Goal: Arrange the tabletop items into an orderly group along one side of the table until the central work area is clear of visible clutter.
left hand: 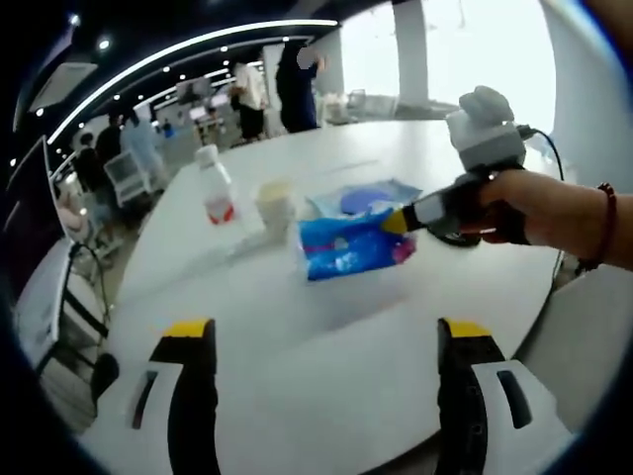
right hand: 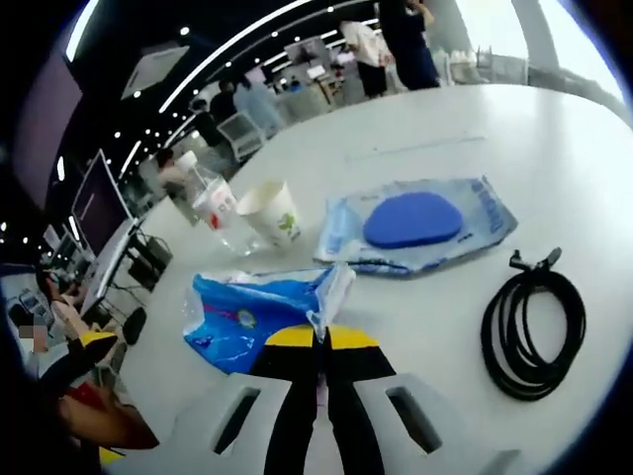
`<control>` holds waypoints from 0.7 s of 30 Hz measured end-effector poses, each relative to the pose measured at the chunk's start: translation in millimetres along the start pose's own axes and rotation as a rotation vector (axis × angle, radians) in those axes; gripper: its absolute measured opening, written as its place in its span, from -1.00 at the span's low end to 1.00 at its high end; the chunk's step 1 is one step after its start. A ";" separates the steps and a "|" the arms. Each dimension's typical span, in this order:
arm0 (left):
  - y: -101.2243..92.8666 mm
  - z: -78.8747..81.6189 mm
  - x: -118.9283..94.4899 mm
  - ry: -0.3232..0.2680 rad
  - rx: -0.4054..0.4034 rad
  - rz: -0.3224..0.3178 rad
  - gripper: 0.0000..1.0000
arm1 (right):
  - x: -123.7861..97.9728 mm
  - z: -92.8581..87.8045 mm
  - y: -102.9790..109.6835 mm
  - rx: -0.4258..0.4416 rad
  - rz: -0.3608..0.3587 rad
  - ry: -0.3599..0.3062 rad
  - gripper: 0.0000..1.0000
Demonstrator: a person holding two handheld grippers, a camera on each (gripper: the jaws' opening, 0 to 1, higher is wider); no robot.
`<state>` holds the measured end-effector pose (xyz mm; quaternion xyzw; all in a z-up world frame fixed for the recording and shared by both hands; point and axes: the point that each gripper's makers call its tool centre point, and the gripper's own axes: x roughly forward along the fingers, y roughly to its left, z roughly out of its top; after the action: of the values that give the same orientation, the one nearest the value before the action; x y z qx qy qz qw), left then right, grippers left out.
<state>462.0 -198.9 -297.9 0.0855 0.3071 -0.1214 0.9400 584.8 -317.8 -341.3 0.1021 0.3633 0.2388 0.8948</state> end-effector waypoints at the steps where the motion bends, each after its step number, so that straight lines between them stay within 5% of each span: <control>1: -0.9 0.0 0.2 0.000 0.002 -0.003 0.79 | -0.7 1.4 -1.0 -0.007 -0.002 -0.003 -0.98; 21: -6.6 -2.0 1.2 0.006 0.015 -0.035 0.79 | -17.3 21.2 -43.7 -0.022 -0.072 -0.025 -0.98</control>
<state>460.0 -204.9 -300.7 0.0874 0.3106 -0.1400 0.9361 604.3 -364.5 -331.3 0.0822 0.3527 0.2090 0.9084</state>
